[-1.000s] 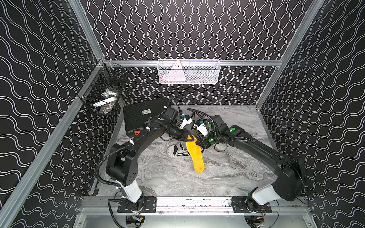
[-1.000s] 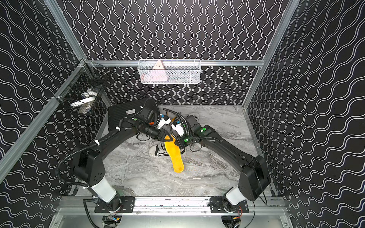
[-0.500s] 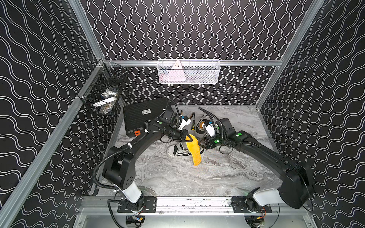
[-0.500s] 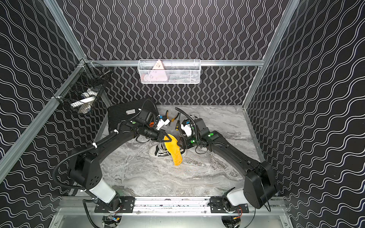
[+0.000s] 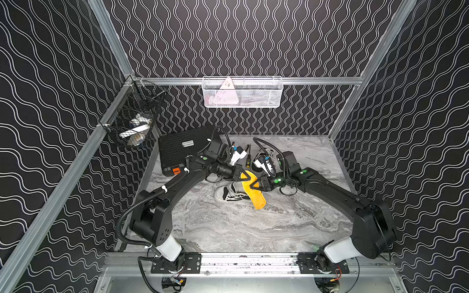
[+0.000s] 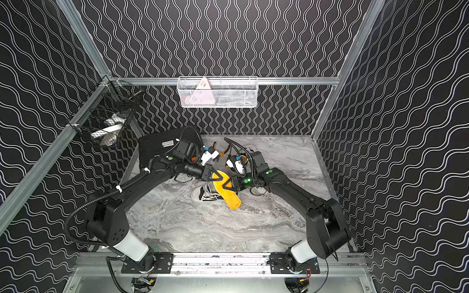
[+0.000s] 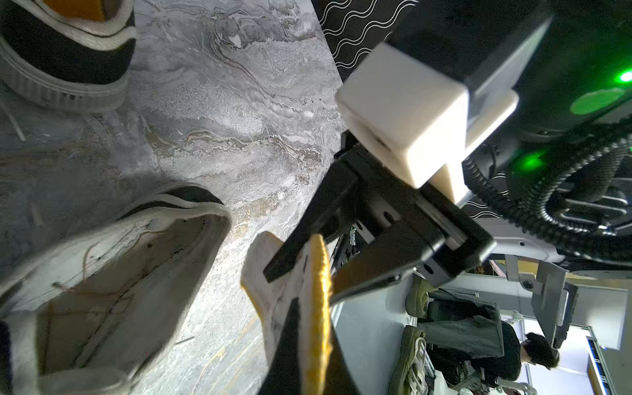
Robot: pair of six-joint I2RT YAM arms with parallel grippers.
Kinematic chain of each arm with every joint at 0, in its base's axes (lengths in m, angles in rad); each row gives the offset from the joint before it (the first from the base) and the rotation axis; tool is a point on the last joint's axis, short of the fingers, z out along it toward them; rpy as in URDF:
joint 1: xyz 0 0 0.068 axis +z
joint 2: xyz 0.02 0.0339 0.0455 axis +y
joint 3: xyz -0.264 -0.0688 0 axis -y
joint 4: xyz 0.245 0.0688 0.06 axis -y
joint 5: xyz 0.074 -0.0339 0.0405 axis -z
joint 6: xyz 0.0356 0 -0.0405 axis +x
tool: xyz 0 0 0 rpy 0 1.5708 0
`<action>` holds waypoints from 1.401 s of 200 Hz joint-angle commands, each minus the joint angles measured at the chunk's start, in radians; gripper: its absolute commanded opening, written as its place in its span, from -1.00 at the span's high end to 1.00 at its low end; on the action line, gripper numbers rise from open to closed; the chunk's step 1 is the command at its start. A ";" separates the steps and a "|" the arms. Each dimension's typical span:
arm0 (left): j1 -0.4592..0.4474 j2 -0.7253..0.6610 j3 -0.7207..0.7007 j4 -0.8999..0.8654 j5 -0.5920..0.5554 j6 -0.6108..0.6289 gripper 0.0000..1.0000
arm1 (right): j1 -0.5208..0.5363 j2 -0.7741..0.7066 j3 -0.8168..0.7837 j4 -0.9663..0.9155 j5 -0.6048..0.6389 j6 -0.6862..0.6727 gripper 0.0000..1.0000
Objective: Insert the insole into the shoe
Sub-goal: Pick up the insole from the center of the board.
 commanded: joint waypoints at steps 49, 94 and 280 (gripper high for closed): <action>0.000 -0.027 -0.008 0.007 -0.188 -0.075 0.93 | 0.082 -0.067 -0.017 0.009 0.278 0.003 0.38; -0.001 -0.036 -0.010 -0.016 -0.119 -0.052 0.93 | 0.100 -0.010 0.004 0.059 0.322 0.022 0.18; 0.003 -0.004 0.023 -0.077 -0.017 0.081 0.97 | 0.024 -0.055 0.008 -0.032 -0.035 -0.198 0.46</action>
